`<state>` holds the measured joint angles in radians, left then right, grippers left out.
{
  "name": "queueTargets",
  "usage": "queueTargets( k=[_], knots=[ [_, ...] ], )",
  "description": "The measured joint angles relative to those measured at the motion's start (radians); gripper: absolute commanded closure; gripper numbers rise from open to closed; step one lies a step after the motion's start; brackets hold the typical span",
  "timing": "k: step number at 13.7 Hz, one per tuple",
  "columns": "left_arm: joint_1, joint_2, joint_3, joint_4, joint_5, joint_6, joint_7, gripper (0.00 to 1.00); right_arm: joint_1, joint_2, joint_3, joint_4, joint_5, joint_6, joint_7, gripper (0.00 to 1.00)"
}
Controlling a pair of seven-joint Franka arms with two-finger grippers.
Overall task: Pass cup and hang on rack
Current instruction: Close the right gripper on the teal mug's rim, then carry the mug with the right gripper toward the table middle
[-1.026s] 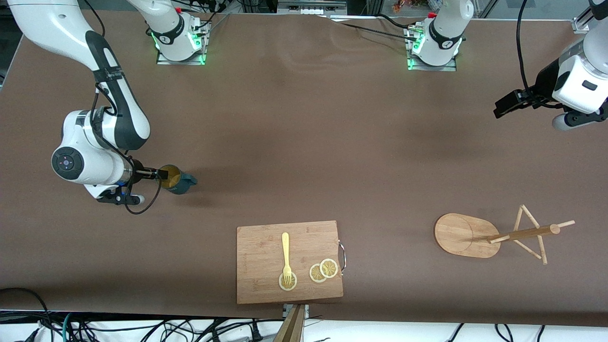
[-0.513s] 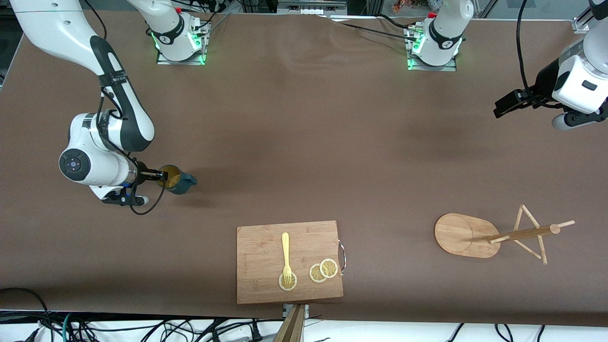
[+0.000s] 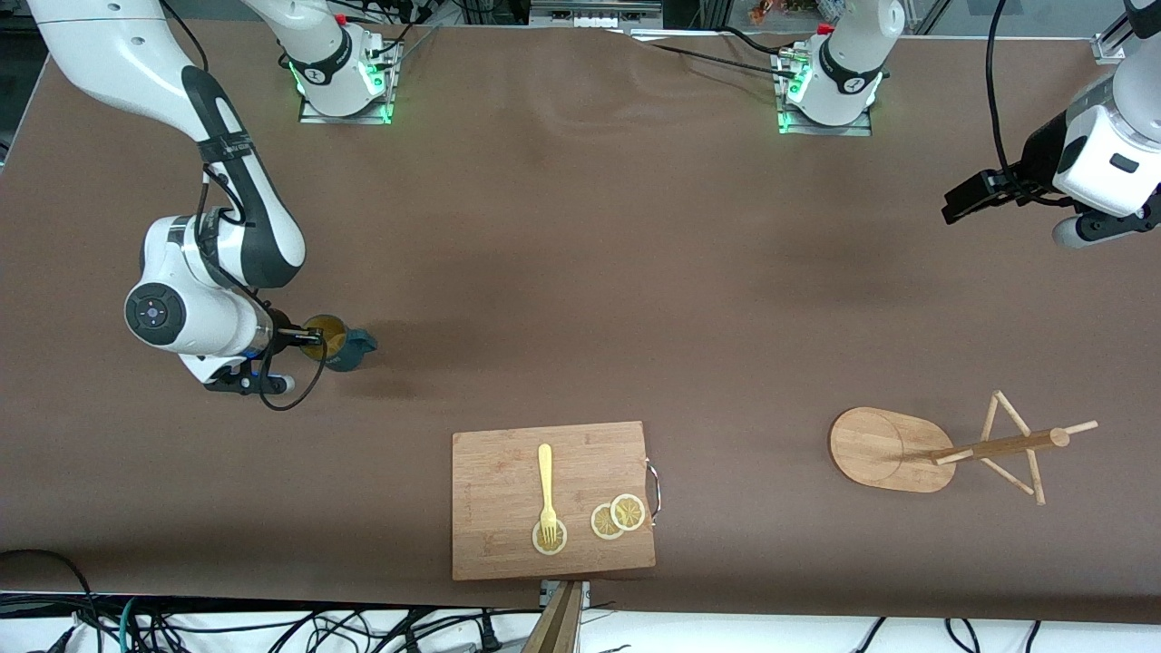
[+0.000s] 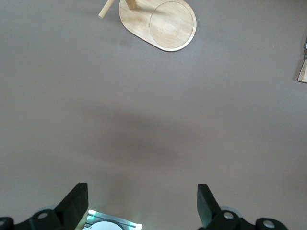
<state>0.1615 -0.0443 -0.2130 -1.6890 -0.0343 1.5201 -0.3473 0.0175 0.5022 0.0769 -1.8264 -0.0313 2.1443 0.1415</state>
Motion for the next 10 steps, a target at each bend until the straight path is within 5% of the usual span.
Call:
queueTargets(
  k=[6,10],
  knots=[
    [0.000,0.000,-0.001,0.000,0.000,-0.001,0.000,0.00,0.040,-0.005,0.176,0.120,0.008,-0.006,0.186,1.00],
    [0.000,0.000,-0.001,0.000,0.000,-0.001,0.000,0.00,0.265,0.024,0.197,0.227,0.007,-0.007,0.423,1.00]
  ],
)
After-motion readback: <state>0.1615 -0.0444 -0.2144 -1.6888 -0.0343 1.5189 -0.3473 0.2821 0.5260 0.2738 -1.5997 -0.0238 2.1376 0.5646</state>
